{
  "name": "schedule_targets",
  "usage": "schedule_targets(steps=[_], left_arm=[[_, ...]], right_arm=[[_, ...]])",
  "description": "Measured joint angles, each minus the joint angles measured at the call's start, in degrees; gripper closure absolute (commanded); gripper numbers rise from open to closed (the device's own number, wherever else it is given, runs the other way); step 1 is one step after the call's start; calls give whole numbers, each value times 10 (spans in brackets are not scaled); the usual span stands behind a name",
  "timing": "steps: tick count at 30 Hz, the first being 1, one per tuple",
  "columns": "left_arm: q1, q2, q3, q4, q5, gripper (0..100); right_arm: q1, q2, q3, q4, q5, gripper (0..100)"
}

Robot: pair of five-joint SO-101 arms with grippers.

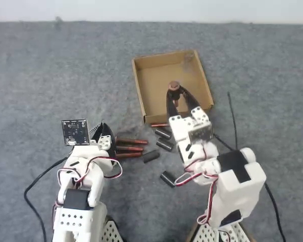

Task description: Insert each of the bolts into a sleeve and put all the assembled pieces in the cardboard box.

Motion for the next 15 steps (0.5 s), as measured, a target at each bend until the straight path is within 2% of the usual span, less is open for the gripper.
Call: schedule_targets(steps=[11,15], left_arm=[[0,0,0,0,0,989],[0,0,0,0,0,989]], right_arm=[[26,-204,-72,326,0,992],[30,-235,-119,462,0,992]])
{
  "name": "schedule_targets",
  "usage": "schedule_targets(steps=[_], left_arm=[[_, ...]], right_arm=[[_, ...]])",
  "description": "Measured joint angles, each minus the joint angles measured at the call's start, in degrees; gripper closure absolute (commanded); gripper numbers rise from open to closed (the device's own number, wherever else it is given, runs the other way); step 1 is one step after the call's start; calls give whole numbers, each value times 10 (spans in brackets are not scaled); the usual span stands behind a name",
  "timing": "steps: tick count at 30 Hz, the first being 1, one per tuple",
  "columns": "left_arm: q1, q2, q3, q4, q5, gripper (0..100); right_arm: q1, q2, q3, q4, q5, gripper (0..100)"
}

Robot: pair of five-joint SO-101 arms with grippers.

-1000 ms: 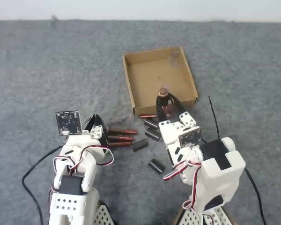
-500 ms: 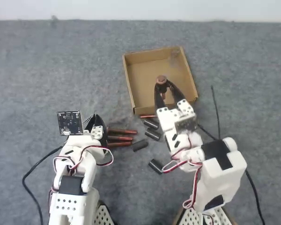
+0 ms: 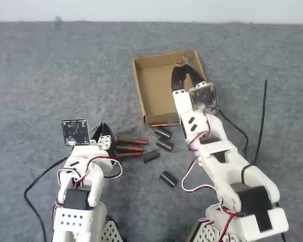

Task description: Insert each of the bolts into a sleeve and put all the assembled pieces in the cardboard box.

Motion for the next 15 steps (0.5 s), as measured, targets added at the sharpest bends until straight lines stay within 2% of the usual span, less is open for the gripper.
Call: schedule_targets(steps=[15], left_arm=[[-1,0,0,0,0,989]], right_arm=[[5,-1,-178,376,0,992]])
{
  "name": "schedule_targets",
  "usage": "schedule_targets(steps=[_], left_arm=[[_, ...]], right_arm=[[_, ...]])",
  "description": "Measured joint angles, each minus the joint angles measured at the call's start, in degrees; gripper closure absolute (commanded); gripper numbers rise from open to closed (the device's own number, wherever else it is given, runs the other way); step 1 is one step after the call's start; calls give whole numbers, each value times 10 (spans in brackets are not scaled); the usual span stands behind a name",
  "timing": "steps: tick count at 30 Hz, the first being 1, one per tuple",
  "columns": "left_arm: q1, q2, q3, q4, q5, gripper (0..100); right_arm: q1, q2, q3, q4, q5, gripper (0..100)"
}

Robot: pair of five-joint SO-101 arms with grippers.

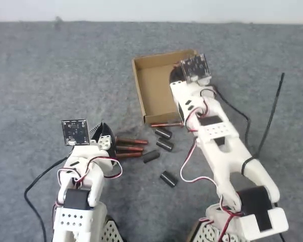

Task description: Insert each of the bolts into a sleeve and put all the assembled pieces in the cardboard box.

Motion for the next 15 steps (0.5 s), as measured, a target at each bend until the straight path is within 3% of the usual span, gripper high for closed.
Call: schedule_targets(steps=[5,15], left_arm=[[1,0,0,0,0,989],[1,0,0,0,0,989]], right_arm=[[-1,15,-78,82,0,992],[2,201,-250,172,0,992]])
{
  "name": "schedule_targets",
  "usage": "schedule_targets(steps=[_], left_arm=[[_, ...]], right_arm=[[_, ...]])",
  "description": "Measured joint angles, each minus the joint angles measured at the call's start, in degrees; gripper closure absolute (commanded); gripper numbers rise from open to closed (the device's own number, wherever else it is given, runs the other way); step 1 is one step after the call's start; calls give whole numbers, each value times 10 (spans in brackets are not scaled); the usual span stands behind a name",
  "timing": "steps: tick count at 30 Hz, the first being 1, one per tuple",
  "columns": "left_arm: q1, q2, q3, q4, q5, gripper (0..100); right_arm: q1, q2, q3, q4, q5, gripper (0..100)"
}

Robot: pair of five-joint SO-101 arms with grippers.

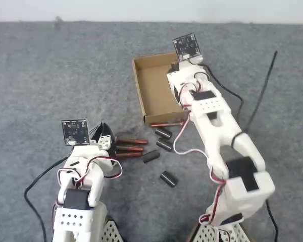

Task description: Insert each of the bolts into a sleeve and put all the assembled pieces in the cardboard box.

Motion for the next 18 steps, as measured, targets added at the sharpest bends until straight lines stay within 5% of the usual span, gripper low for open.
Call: schedule_targets(steps=[10,18], left_arm=[[0,0,0,0,-31,989],[0,0,0,0,-31,989]], right_arm=[[3,126,-122,76,0,991],[4,142,-161,132,0,881]])
